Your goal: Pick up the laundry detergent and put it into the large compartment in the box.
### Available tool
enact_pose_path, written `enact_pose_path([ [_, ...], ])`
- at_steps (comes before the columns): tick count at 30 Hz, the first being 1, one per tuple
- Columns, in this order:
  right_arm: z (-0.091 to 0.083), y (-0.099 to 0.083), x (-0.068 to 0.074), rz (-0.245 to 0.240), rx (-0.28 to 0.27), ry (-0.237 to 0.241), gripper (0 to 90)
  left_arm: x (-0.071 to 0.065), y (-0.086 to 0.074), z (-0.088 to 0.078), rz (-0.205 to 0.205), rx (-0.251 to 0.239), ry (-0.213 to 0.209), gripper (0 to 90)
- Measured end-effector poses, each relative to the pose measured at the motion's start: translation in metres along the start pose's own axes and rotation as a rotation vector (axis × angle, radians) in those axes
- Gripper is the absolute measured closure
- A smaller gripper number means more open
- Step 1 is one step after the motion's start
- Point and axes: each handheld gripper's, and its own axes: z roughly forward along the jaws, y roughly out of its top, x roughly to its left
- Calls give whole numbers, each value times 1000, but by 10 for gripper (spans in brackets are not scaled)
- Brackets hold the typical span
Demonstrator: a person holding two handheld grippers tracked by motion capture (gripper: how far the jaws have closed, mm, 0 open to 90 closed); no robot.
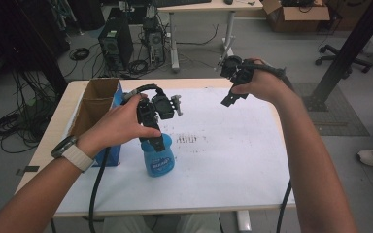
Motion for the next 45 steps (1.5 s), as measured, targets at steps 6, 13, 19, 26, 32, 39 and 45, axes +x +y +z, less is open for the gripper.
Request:
enact_pose_path([
  [6, 0, 0, 0, 7, 5, 2, 84, 0, 0, 5, -1, 1, 8, 67],
  [13, 1, 1, 0, 5, 3, 1, 84, 0, 0, 10, -7, -4, 17, 68],
  [19, 1, 1, 0, -1, 3, 1, 84, -1, 0, 16, -8, 2, 17, 68],
  [26, 1, 2, 1, 0, 6, 3, 85, -1, 0, 23, -8, 8, 28, 69],
  [32, 3, 3, 0, -5, 5, 4, 84, -1, -1, 28, -19, 4, 21, 69],
  [39, 4, 4, 1, -4, 10, 7, 84, -1, -1, 34, -27, 4, 15, 77],
  [45, 4, 5, 1, -4, 5, 10, 84, 0, -1, 37, -22, 7, 9, 114],
])
